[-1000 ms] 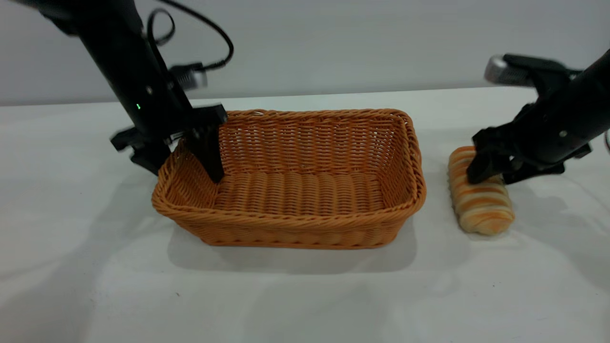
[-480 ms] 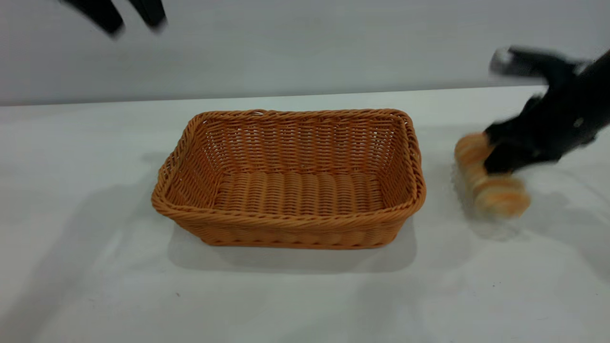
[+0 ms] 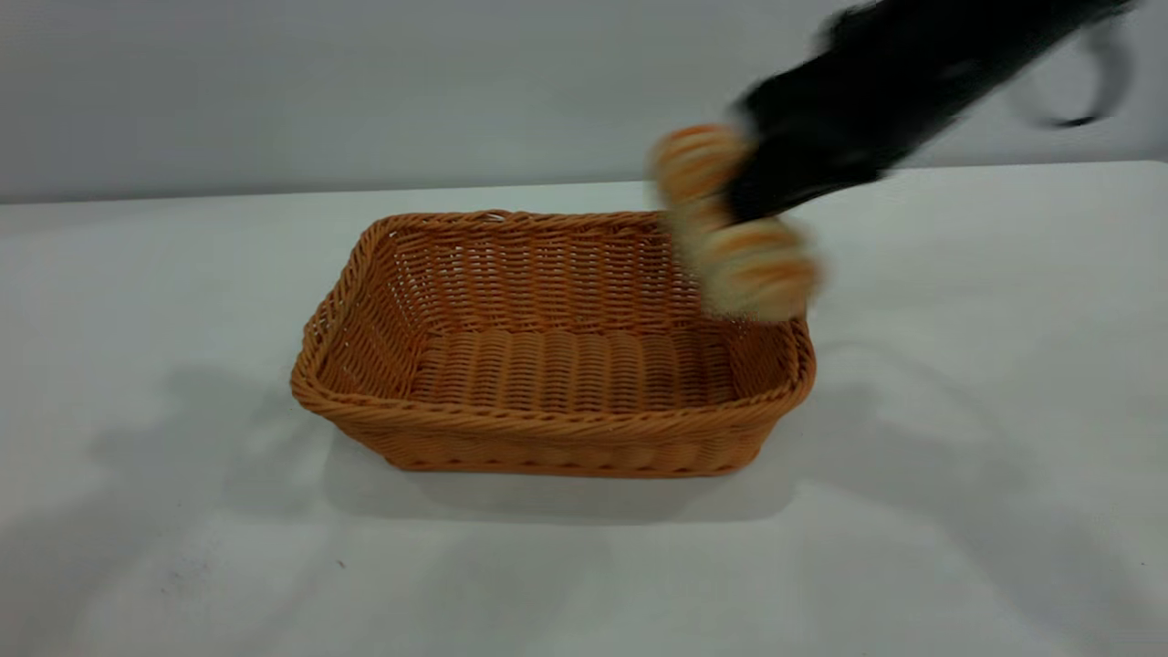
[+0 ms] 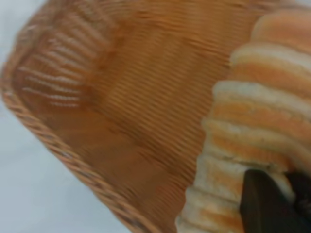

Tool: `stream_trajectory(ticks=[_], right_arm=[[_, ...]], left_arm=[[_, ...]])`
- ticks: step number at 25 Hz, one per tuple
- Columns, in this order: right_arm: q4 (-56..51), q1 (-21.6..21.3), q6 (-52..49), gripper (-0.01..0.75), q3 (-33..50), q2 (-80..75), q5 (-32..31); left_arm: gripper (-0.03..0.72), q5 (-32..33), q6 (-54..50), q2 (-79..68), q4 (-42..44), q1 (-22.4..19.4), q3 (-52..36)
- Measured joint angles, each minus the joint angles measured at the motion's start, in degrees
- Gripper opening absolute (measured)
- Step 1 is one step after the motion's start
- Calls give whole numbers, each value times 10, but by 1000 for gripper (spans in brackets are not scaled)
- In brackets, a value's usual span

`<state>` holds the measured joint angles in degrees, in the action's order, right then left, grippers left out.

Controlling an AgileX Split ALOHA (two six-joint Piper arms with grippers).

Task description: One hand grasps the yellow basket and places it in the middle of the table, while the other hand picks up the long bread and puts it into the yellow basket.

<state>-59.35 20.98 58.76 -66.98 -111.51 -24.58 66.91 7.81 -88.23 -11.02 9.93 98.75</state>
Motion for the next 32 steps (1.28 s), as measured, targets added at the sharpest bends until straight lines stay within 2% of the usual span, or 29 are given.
stream_trajectory(ticks=[3, 6, 8, 10, 12, 15, 20, 27, 32], right_arm=[[-4, 53, 0, 196, -45, -55, 28], [-7, 66, -2, 406, -70, -82, 17], [4, 59, -9, 549, -74, -73, -17], [48, 43, -36, 628, -74, -43, -84], [108, 23, -92, 648, -74, 12, -157], [222, -3, -182, 623, -71, 113, -258], [369, -9, -315, 582, -15, 305, -345], [467, -9, -424, 579, 159, 558, -362], [533, -9, -488, 579, 310, 705, -364]], left_arm=[[584, 0, 3, 37, 0, 0, -12], [584, 0, 11, 77, 0, 0, -40], [584, 0, 12, 104, 8, 0, -66], [584, 0, 13, 137, 22, 0, -103], [584, 0, 13, 170, 35, 0, -146], [584, 0, 12, 229, 48, 0, -223], [584, 0, 11, 329, 50, 0, -369], [584, -2, 11, 459, 51, 0, -543], [584, -13, -14, 543, 51, 0, -632]])
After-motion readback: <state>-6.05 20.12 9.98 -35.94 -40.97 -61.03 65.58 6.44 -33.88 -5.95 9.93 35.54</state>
